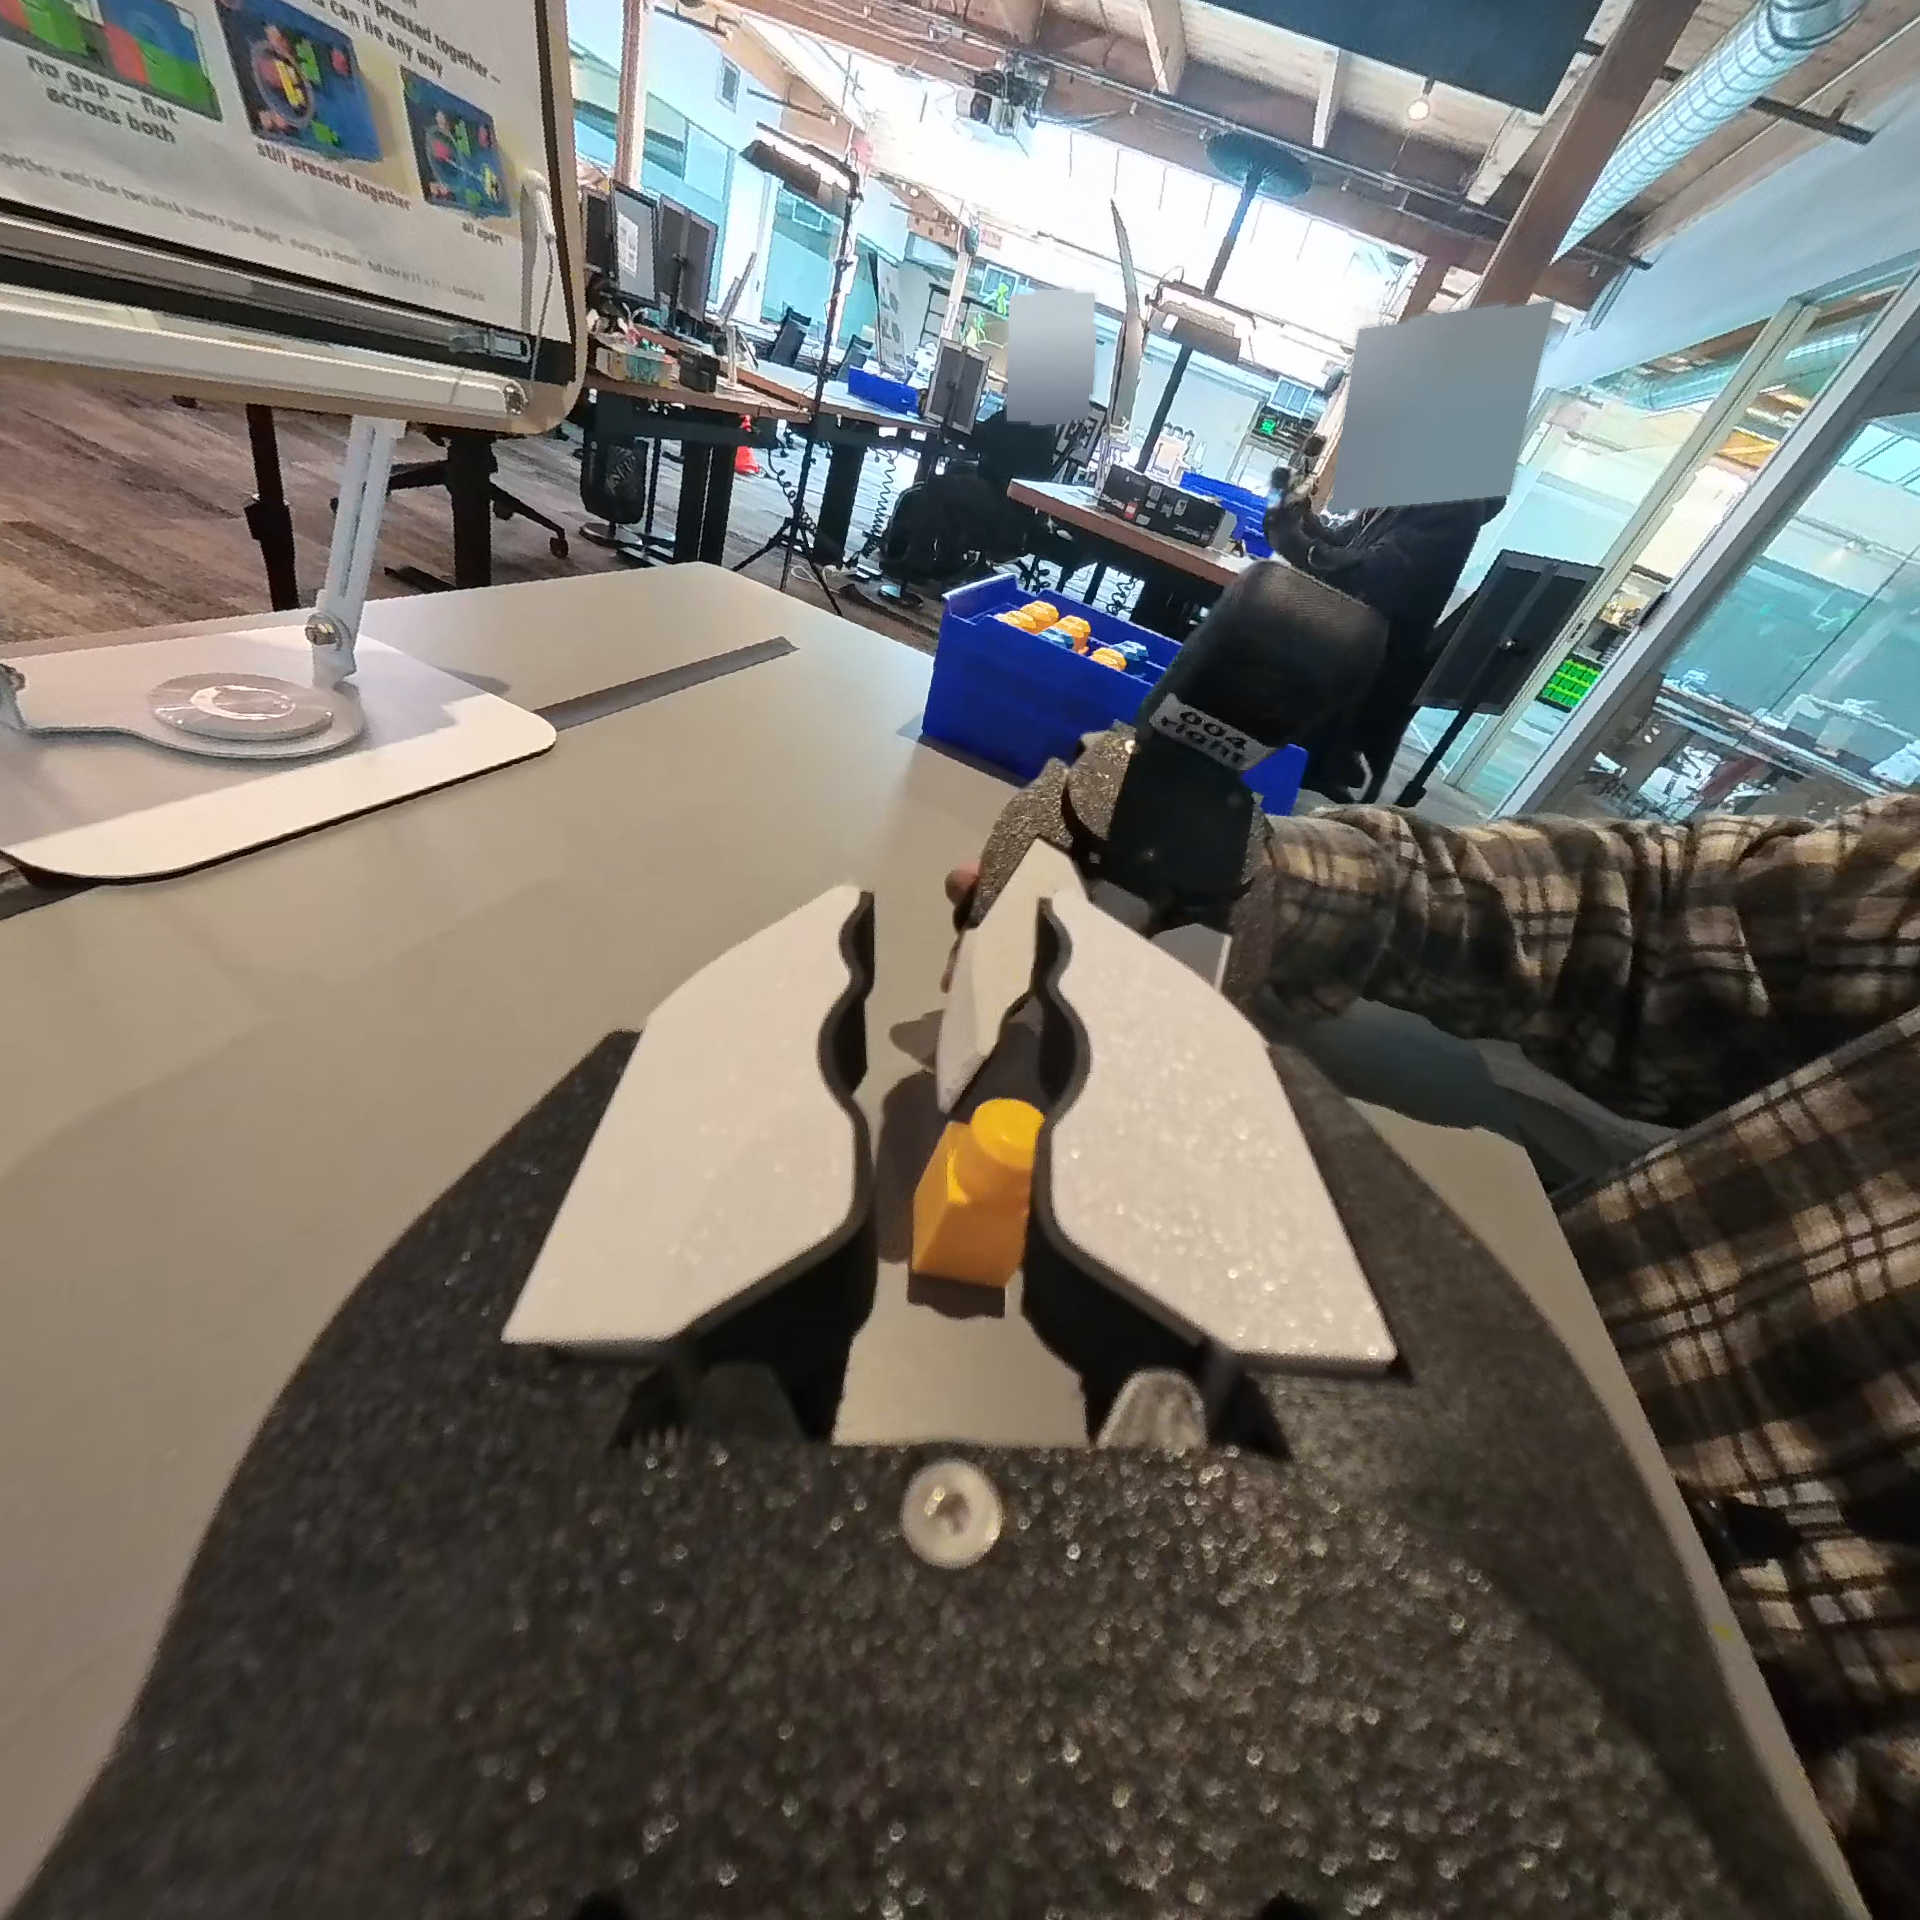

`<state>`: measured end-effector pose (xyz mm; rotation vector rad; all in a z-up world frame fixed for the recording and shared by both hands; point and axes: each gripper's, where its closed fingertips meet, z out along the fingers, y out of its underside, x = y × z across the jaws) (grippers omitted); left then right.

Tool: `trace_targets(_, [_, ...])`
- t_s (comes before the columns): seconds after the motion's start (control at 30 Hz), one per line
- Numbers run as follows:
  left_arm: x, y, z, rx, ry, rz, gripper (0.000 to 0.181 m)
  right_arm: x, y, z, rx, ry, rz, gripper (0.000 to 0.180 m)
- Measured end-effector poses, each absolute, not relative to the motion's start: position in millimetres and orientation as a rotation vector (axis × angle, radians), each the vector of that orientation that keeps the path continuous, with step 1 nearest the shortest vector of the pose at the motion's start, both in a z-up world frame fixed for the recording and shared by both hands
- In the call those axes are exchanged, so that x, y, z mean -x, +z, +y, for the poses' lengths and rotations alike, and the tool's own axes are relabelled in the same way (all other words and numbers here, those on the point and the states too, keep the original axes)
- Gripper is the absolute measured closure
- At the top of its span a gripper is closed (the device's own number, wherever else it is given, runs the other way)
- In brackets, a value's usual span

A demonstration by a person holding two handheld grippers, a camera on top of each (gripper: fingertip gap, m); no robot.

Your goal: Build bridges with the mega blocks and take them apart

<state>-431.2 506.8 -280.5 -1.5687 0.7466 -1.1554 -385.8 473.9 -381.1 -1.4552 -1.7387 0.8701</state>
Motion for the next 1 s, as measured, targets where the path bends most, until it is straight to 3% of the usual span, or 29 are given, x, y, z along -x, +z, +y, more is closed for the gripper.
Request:
trace_targets(0.2, [433, -279, 507, 1.567, -1.153, 0.743, 0.152, 393, -385, 482, 1.501, 0.783, -1.739, 0.151])
trace_targets(0.57, [432, -280, 507, 1.579, -1.161, 0.738, 0.152, 389, -385, 488, 1.692, 0.751, -1.520, 0.151])
trace_targets(0.73, [431, -282, 507, 1.585, -1.165, 0.742, 0.152, 389, -385, 484, 1.736, 0.770, -1.492, 0.146])
trace_targets(0.87, [433, -281, 508, 1.585, -1.162, 0.735, 0.152, 388, -380, 485, 1.761, 0.746, -1.460, 0.123])
trace_targets(1.0, [451, -255, 500, 1.587, -1.113, 0.687, 0.146, 375, -355, 481, 1.693, 0.802, -1.383, 0.114])
